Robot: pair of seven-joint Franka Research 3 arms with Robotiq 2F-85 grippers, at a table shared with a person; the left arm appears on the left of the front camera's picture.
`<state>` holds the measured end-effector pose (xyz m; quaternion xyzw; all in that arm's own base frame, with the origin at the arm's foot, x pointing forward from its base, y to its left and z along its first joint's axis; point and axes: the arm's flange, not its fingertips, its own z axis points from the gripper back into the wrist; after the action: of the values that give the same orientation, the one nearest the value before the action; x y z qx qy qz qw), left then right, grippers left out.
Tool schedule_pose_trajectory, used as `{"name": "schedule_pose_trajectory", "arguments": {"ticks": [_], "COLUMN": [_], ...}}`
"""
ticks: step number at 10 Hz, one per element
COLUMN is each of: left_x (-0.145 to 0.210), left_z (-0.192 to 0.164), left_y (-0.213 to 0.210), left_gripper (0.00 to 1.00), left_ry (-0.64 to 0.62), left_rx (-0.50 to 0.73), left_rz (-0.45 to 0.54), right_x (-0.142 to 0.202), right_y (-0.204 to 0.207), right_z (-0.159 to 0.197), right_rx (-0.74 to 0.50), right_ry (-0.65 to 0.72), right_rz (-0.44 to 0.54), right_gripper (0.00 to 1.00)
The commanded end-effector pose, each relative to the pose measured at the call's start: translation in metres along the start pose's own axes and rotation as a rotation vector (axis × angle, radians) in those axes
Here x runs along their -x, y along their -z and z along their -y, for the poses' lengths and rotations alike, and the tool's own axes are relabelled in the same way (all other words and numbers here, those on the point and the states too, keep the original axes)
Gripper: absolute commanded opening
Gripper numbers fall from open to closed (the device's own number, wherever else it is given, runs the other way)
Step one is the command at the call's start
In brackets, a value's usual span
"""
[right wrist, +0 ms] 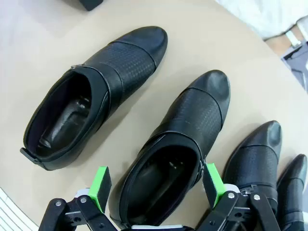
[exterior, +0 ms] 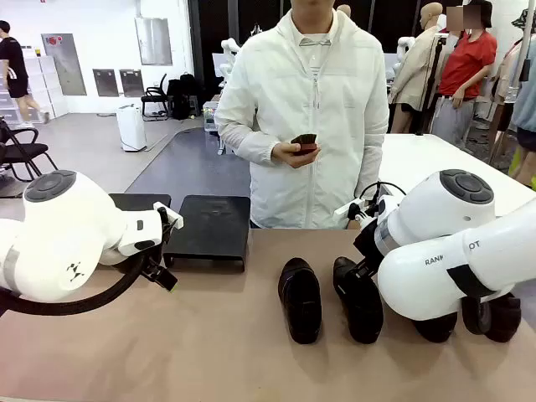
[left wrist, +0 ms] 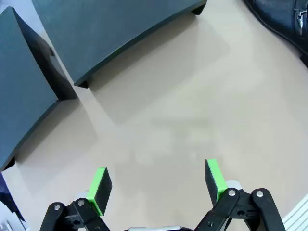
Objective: Organize the shoes by placing them on the stand.
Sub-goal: Pick up one Shoe and place it in the middle of the table.
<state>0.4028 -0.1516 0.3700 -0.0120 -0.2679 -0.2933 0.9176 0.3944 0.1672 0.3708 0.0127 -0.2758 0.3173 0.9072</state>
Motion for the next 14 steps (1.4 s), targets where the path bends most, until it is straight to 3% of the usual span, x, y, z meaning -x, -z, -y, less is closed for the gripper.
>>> {"name": "schedule_pose_trajectory", "arguments": {"ticks": [1, 14], "left_x": [-0.0001, -0.0001], "left_z": [0.0, 0.0], "left_y": [-0.0003, -0.0003], "left_gripper": [1.0, 1.0], "left_ry": [0.0, 0.0], "left_rx": [0.0, 0.0], "left_rz": [0.001, 0.001], "right_x": [0.0, 0.0], "right_y": [0.0, 0.0], "right_z": [0.0, 0.0], "right_rx": [0.0, 0.0], "right_ry": [0.0, 0.0], "right_rz": [0.0, 0.0], "right_gripper": [1.0, 1.0]}}
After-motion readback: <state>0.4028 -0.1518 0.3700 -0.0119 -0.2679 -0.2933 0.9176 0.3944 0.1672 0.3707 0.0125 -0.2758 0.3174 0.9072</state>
